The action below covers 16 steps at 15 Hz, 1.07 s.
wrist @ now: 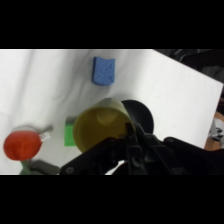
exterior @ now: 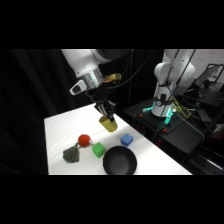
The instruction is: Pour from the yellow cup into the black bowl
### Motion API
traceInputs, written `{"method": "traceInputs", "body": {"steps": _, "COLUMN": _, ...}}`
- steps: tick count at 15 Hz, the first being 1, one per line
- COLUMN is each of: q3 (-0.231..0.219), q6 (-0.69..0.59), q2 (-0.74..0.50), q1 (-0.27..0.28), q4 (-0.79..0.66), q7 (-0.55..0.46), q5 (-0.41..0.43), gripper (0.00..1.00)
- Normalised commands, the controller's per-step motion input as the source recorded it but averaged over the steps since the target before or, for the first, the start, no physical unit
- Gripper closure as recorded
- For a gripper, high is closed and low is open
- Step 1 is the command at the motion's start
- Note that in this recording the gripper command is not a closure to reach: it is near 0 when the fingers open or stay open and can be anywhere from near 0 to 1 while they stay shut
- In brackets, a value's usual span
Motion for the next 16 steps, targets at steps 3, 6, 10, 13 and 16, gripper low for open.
{"method": "traceInputs", "body": {"steps": 3, "q3": -0.175, "q6": 0.73, "q2": -0.22, "q1": -0.123, "q4": -0.52, "q7": 0.19, "q5": -0.088, "gripper": 0.16}}
{"method": "traceInputs", "body": {"steps": 6, "q3": -0.099, "q6": 0.57, "q2": -0.01, "q1": -0.082, "q4": -0.32, "q7": 0.26, "q5": -0.048, "gripper": 0.17}}
{"method": "traceInputs", "body": {"steps": 10, "q3": 0.003, "q6": 0.42, "q2": 0.12, "q1": -0.004, "q4": -0.13, "q7": 0.29, "q5": -0.008, "gripper": 0.17}}
{"method": "traceInputs", "body": {"steps": 13, "q3": 0.042, "q6": 0.35, "q2": 0.14, "q1": 0.024, "q4": -0.06, "q7": 0.27, "q5": -0.005, "gripper": 0.17}}
{"method": "traceInputs", "body": {"steps": 16, "q3": 0.048, "q6": 0.32, "q2": 0.11, "q1": 0.022, "q4": -0.07, "q7": 0.23, "q5": -0.01, "gripper": 0.18}}
